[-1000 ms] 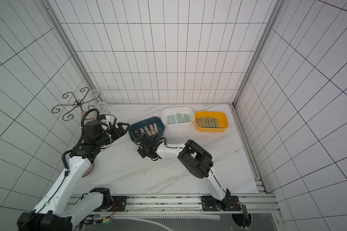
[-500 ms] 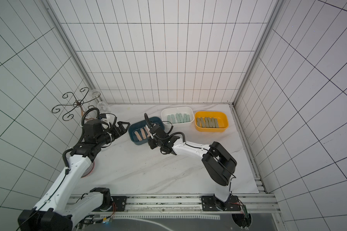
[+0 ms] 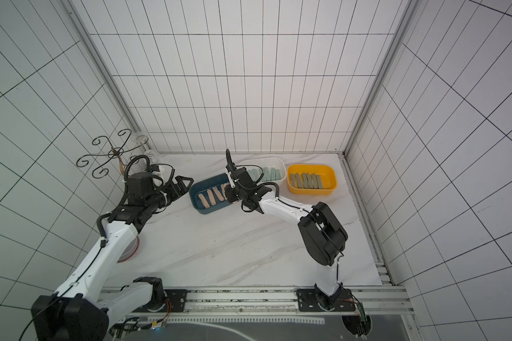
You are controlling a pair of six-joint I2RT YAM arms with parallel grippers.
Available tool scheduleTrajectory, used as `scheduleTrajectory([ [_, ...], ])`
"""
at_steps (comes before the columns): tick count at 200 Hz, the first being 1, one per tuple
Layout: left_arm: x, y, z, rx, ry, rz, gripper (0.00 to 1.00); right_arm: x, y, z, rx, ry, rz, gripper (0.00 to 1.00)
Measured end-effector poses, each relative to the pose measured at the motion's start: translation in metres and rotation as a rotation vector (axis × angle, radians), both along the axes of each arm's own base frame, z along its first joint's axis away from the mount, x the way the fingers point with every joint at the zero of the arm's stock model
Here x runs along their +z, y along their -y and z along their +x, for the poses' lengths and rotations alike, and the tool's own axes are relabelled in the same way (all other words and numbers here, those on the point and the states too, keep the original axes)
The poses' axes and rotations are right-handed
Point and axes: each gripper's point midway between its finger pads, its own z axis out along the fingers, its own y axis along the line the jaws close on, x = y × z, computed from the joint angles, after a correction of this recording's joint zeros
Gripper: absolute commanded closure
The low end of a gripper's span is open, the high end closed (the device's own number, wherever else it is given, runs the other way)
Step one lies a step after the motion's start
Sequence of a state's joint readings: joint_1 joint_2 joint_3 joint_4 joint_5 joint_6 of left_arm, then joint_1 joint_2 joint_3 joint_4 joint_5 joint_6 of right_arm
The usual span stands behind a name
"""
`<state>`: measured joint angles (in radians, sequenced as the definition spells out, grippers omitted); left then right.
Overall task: Place the fruit knives into the storage box by color
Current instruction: Place the fruit knife in the storage box.
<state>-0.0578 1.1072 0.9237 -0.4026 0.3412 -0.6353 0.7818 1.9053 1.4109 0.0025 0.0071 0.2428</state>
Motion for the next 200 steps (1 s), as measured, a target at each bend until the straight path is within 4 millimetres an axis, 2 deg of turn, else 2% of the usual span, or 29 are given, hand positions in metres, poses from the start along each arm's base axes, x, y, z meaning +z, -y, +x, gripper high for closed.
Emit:
scheduleTrajectory([
  [41,0.003,0.001,0.011,-0.002,0.010,0.004,0.03,-0.004,-0.031,0.017,0.047,-0.005,0.039,0.78],
  [75,0.001,-0.001,0.015,-0.001,0.007,0.009,0.03,-0.015,-0.056,0.027,0.095,-0.018,0.085,0.77],
  [126,-0.001,-0.002,0.018,0.001,0.002,0.012,0.03,-0.037,-0.085,0.030,0.161,-0.037,0.123,0.77],
  [165,0.001,-0.002,0.019,0.000,0.009,0.012,0.03,-0.049,-0.105,0.025,0.208,-0.038,0.143,0.77],
  [200,0.001,-0.002,0.019,0.001,0.009,0.012,0.03,-0.067,-0.114,0.022,0.234,-0.049,0.140,0.77],
])
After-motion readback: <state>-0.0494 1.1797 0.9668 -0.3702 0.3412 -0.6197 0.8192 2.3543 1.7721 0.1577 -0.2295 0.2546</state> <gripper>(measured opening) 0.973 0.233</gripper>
